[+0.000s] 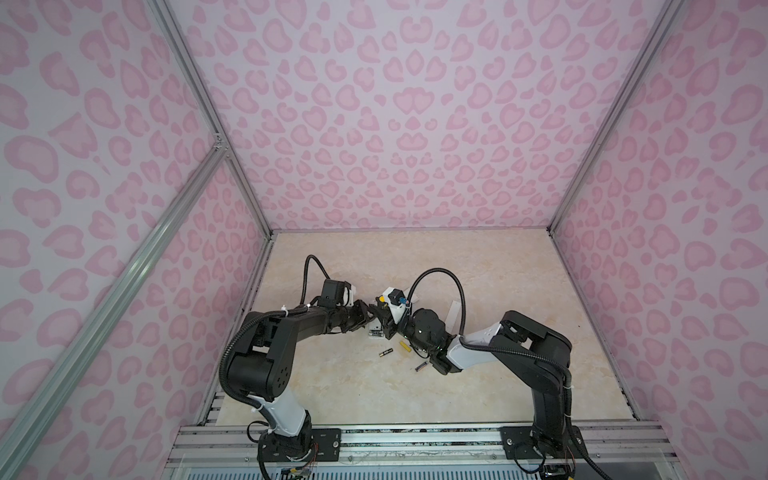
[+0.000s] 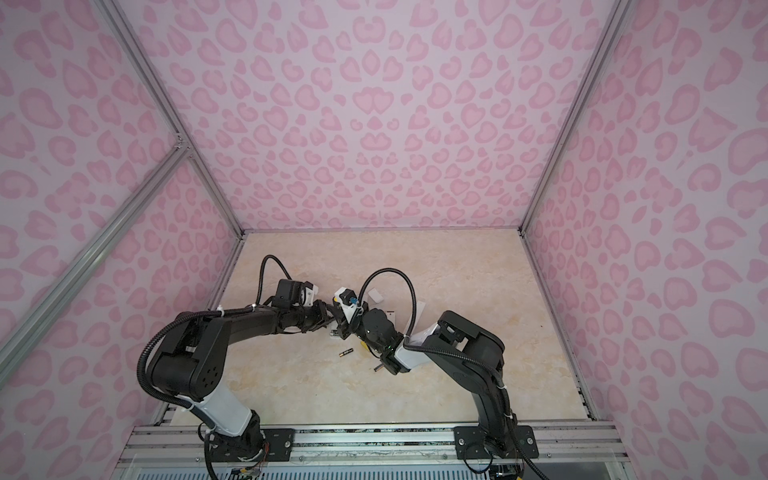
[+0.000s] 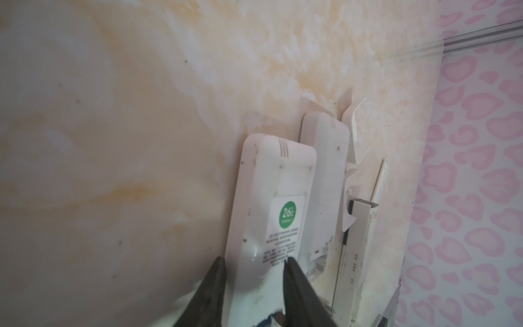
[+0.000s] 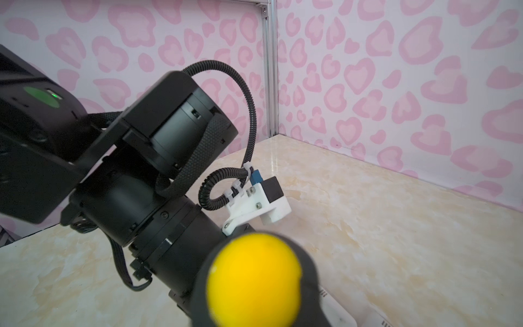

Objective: Unload the batteries from the remote control

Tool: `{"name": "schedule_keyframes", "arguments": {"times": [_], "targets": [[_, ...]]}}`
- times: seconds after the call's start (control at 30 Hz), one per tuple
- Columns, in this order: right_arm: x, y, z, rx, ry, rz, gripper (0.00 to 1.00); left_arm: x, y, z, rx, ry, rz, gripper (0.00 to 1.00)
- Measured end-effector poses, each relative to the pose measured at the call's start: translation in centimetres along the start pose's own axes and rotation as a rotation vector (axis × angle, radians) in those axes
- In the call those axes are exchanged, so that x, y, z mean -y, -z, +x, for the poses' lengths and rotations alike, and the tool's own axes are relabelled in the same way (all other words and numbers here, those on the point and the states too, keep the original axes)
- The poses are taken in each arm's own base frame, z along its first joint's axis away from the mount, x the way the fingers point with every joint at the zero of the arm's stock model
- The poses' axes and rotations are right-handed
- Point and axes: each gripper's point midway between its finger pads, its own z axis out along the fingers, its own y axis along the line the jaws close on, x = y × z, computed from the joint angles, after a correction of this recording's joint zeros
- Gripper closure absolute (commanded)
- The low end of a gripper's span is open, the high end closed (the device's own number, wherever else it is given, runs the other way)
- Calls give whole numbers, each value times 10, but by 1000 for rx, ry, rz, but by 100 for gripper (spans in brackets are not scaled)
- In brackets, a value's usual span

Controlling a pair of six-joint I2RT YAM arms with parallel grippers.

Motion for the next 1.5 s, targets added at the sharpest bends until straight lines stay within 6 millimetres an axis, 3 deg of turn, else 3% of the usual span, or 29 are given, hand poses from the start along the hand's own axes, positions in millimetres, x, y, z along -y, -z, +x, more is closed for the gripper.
{"name": "schedule_keyframes", "arguments": {"times": [0.33,0.5,0.57,1.0,1.27,1.5], "targets": [[5,-8,1,-68,-39,14,100,15,17,-7,37,-22,40,63],[7,-10,1,-81,-52,20,100,6,25,-2,48,10,33,63],[8,-9,1,-89,-59,22,100,1,24,3,38,23,27,67],[-10,-5,6,-149,-104,-70,100,-13,13,20,-24,62,19,71],[-11,-4,7,-155,-117,-76,100,-17,8,24,-37,72,26,71],[-8,-3,-13,-117,-122,-52,100,-15,7,24,-36,69,39,71]]}}
